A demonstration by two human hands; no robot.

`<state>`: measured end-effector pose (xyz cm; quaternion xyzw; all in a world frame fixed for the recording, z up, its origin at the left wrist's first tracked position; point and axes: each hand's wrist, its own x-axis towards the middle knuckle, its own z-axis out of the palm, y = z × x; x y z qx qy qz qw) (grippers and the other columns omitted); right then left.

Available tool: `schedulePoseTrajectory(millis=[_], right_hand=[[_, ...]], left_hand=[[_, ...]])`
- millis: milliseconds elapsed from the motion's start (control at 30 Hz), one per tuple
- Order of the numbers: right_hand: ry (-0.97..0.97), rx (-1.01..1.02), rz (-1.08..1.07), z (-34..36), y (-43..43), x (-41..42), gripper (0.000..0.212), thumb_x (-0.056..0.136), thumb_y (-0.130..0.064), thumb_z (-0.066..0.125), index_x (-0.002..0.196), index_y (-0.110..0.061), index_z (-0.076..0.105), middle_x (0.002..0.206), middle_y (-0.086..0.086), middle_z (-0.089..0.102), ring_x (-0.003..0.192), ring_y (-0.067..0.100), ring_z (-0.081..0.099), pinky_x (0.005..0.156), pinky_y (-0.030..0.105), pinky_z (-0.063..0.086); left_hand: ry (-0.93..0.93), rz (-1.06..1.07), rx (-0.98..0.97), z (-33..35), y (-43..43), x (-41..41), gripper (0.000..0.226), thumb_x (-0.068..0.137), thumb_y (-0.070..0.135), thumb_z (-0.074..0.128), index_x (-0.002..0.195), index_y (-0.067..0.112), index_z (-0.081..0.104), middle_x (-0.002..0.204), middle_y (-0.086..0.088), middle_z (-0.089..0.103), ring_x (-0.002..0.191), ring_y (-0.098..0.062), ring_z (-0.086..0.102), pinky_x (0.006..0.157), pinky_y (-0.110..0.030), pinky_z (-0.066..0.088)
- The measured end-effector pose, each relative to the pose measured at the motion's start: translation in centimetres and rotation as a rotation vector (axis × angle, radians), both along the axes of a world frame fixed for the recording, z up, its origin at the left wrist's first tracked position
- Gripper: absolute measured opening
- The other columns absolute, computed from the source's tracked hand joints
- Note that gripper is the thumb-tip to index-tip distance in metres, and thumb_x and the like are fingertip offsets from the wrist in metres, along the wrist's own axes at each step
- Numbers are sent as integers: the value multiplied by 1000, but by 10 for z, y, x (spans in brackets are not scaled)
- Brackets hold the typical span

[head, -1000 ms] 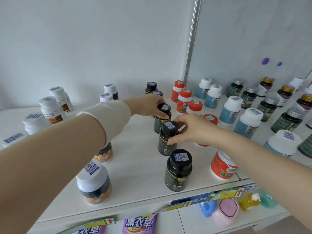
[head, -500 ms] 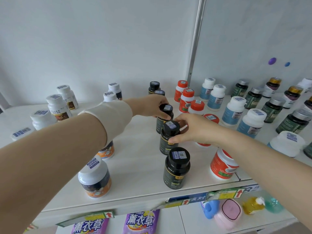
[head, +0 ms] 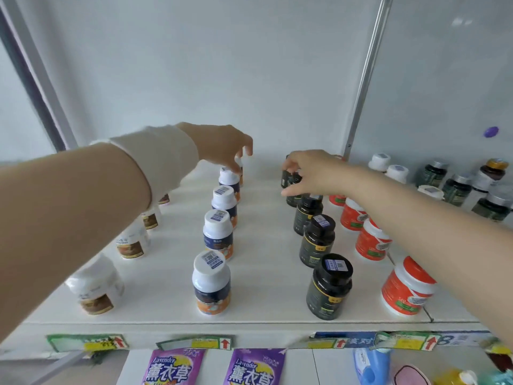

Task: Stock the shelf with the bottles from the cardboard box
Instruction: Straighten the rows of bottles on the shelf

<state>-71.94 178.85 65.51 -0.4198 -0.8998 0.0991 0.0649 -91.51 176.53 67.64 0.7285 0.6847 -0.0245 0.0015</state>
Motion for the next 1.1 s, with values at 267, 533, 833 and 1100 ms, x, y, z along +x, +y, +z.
schedulePoseTrajectory(millis=[267, 533, 833, 1100], right_hand=[[-269, 218, 23, -11, -18, -68, 57, 85, -32, 63, 135, -18, 39, 134, 7, 43, 122, 25, 47, 87, 32, 39], [38, -154, -62, -35, -41, -64, 69, 76, -24, 75, 136, -18, 41, 138, 0, 47, 120, 16, 50, 98, 27, 41], [563, -544, -115, -97, -63, -76, 42, 69, -16, 81, 100, -28, 54, 99, -12, 62, 91, 9, 62, 77, 19, 49], [700, -479, -141, -112, -58, -79, 41, 69, -17, 80, 101, -25, 54, 96, -11, 63, 83, 6, 62, 69, 13, 47]], left_hand=[[325, 57, -99, -16, -25, -87, 51, 84, 39, 63, 130, 30, 42, 124, 6, 53, 107, -23, 56, 93, -43, 47], [-247, -67, -61, -51, -30, -86, 53, 86, 31, 65, 133, 19, 43, 127, 1, 56, 113, -17, 54, 91, -25, 39], [-484, -64, -79, -80, -13, -62, 55, 82, 29, 69, 131, 17, 46, 129, -2, 53, 114, -21, 53, 94, -27, 39], [-658, -6, -59, -85, -4, -64, 44, 79, 18, 73, 119, 16, 56, 124, -4, 57, 84, -18, 62, 69, -15, 49]])
